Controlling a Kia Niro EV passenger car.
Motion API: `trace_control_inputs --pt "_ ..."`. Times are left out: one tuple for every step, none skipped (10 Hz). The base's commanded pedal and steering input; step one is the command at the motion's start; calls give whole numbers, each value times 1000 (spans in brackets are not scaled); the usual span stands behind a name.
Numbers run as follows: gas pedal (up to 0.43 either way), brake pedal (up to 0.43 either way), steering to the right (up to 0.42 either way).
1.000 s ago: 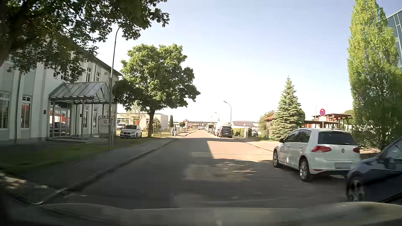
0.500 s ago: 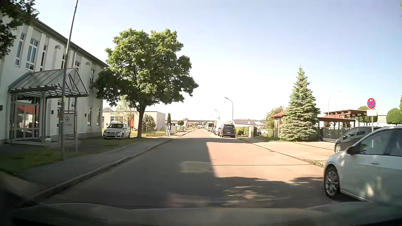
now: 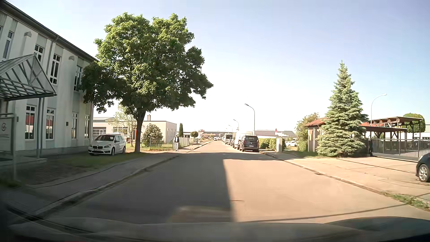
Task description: Follow the waypoints while adhering to traffic rules and regulations
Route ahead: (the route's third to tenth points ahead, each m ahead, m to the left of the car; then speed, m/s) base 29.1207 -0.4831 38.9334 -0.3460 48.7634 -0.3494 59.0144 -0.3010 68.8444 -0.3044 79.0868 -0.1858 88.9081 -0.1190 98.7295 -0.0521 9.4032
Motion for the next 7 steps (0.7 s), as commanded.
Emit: trace_control_inputs --pt "130 0 -18" --pt "130 0 -18" --pt "130 0 -18" --pt "130 0 -18" --pt "130 0 -17" --pt "130 0 -18" --pt "130 0 -20"
